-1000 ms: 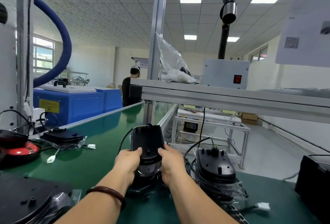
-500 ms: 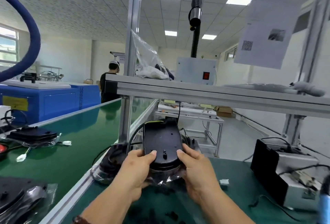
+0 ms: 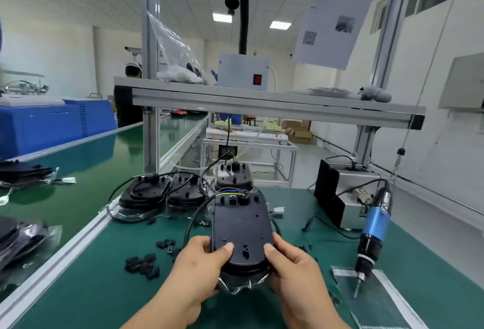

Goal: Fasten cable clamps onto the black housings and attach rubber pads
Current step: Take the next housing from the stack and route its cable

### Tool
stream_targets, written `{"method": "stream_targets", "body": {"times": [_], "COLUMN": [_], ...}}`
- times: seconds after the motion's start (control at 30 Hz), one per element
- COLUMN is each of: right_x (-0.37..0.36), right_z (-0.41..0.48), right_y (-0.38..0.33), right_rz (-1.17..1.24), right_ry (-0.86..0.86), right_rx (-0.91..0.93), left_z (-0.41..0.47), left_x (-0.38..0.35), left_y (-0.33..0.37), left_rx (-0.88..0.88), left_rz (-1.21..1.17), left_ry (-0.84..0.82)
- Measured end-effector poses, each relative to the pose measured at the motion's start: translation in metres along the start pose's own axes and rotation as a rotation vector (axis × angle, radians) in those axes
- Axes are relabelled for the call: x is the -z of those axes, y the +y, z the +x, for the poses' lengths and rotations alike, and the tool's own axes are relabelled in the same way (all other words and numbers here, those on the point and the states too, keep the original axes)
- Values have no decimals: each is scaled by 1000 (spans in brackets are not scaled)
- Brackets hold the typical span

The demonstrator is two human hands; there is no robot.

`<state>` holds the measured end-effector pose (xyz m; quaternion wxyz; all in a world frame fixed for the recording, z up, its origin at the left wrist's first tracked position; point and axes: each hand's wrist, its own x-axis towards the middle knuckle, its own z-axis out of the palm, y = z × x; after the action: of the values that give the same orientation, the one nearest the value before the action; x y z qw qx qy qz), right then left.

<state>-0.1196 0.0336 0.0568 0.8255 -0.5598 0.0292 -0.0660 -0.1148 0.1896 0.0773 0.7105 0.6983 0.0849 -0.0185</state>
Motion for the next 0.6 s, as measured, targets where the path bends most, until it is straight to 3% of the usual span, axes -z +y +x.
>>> {"method": "stream_targets", "body": {"times": [0.37,0.6], "right_x": [24,29], "right_z": [-55,-64], "right_y": [15,-1], "right_rz": [-43,-430], "right_ry": [53,24], "right_rx": [-89,-42], "left_z": [-53,-61], "left_x": [0,7], "left_y": [-26,-28], "left_rx": [60,-60], "left_rz": [177,512], "left_ry": [-10,-49]}}
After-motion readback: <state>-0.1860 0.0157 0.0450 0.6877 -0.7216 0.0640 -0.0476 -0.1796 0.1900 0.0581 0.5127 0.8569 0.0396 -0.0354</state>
